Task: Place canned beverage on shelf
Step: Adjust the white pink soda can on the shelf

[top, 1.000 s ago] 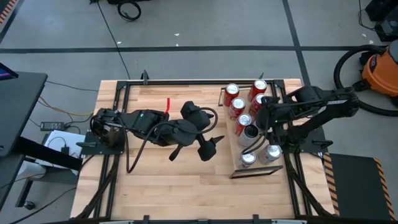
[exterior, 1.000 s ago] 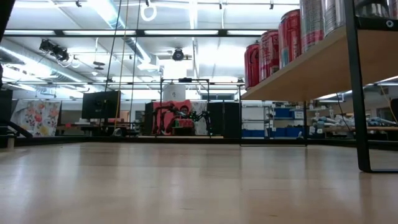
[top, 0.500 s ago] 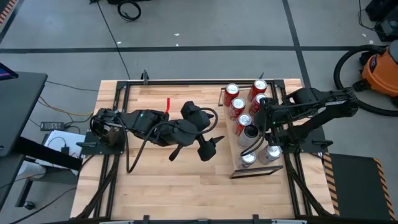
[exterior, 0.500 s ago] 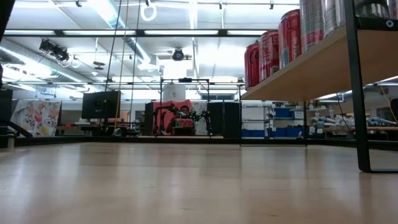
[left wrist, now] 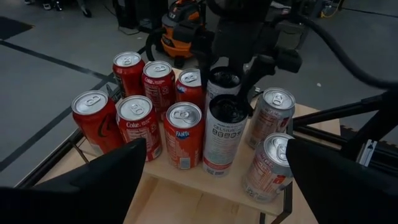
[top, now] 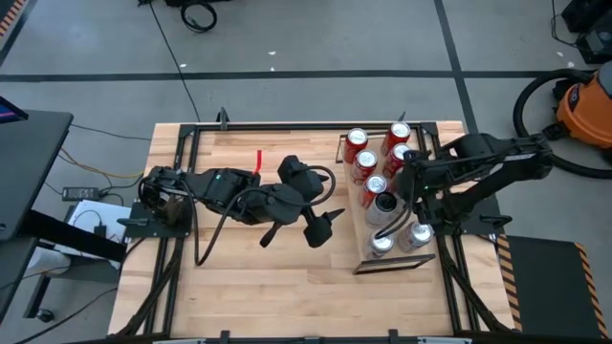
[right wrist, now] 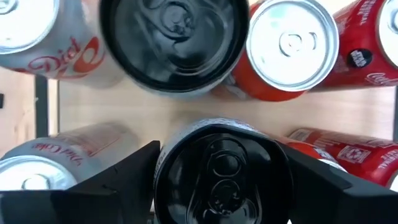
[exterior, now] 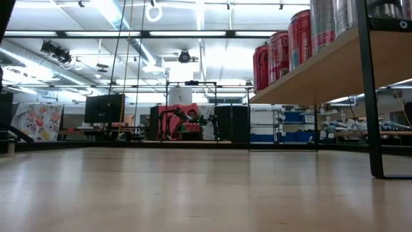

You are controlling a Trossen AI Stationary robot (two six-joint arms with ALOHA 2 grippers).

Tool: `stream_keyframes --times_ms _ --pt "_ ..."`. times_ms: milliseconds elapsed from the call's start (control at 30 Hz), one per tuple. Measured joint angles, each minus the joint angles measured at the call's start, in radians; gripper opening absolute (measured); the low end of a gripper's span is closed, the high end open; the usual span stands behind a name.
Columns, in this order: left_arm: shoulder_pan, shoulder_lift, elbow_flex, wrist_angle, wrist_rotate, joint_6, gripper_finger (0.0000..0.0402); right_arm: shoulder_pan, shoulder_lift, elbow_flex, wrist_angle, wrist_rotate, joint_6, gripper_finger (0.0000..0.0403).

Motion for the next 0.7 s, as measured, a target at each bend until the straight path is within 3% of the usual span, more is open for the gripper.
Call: stream_keyframes --times_ms 267,700 --pt "0.005 0.0 0.0 -0.002 0.0 0.0 0.0398 0.005 -0.025 0.0 0.005 -0.028 -0.043 0.0285" --pt "0.01 0.001 0.0 -0.002 0.0 -0.002 0.0398 0.03 -0.033 0.0 0.007 -0.051 -0.251 0.0286"
